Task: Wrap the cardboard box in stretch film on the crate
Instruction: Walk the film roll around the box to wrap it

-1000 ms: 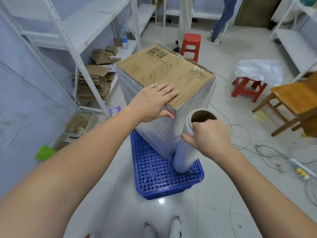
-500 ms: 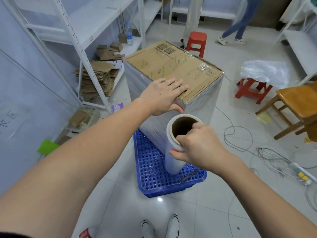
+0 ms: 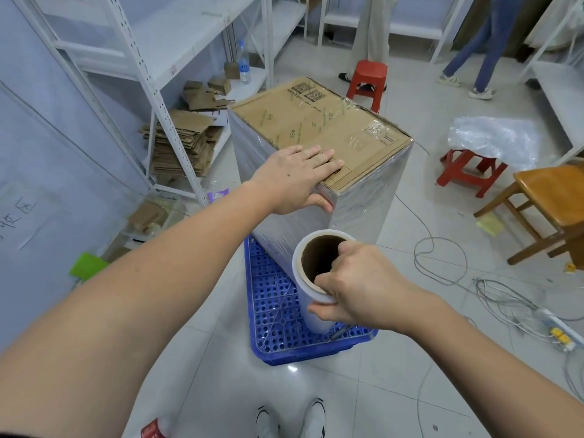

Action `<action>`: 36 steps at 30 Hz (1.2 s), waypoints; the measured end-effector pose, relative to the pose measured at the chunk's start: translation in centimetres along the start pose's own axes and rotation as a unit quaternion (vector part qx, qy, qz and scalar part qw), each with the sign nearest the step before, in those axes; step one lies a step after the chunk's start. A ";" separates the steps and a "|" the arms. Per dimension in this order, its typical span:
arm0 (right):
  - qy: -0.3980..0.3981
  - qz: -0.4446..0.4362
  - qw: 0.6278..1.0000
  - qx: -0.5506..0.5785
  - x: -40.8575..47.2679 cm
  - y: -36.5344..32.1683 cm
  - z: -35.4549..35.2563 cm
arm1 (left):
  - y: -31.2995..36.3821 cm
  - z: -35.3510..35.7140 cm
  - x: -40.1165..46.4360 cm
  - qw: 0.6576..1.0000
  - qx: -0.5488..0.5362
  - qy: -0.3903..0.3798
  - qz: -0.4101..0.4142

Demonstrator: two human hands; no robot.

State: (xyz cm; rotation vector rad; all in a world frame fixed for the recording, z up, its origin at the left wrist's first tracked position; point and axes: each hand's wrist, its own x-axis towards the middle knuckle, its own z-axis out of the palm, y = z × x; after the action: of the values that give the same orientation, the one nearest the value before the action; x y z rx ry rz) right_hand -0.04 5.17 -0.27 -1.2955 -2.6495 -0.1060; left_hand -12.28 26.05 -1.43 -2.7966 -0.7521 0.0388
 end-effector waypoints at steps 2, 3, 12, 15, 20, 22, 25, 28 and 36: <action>-0.006 -0.006 1.000 0.012 0.1 0.1 0.5 | 0.6 0.1 0.2 1.000 0.003 0.005 -0.002; -0.010 -0.009 1.000 0.017 0.2 0.2 0.7 | 0.7 0.1 0.3 1.000 0.002 0.005 -0.002; -0.053 -0.019 0.998 -0.006 0.8 0.5 0.6 | 1.0 0.1 -0.5 1.000 -0.007 -0.005 -0.005; -0.096 0.021 0.993 -0.062 0.4 -0.4 -0.1 | 1.1 -0.4 -0.5 1.000 -0.011 -0.013 -0.011; -0.079 0.143 0.984 -0.079 0.3 -3.7 0.4 | 0.9 -0.8 -0.6 0.999 -0.023 -0.022 -0.005; -0.074 0.207 0.973 -0.070 0.7 -4.3 0.6 | 0.6 -1.1 -0.5 0.999 -0.028 -0.026 0.001; -0.074 0.252 0.961 -0.091 1.7 -4.9 0.6 | -0.2 -1.6 0.1 1.000 -0.013 -0.016 0.022; -0.102 0.314 0.940 -0.088 2.6 -5.7 0.7 | -1.4 -1.9 0.9 0.997 -0.014 0.004 0.073; -0.126 0.524 0.836 -0.104 6.5 -7.4 1.0 | -2.9 0.5 1.9 0.975 -0.068 0.043 0.206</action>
State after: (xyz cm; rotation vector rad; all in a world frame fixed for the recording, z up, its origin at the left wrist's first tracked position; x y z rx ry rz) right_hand -9.91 5.80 0.22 -2.7703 -1.7208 -0.0587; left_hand -12.13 29.53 -1.13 -3.0125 -0.1485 -0.0624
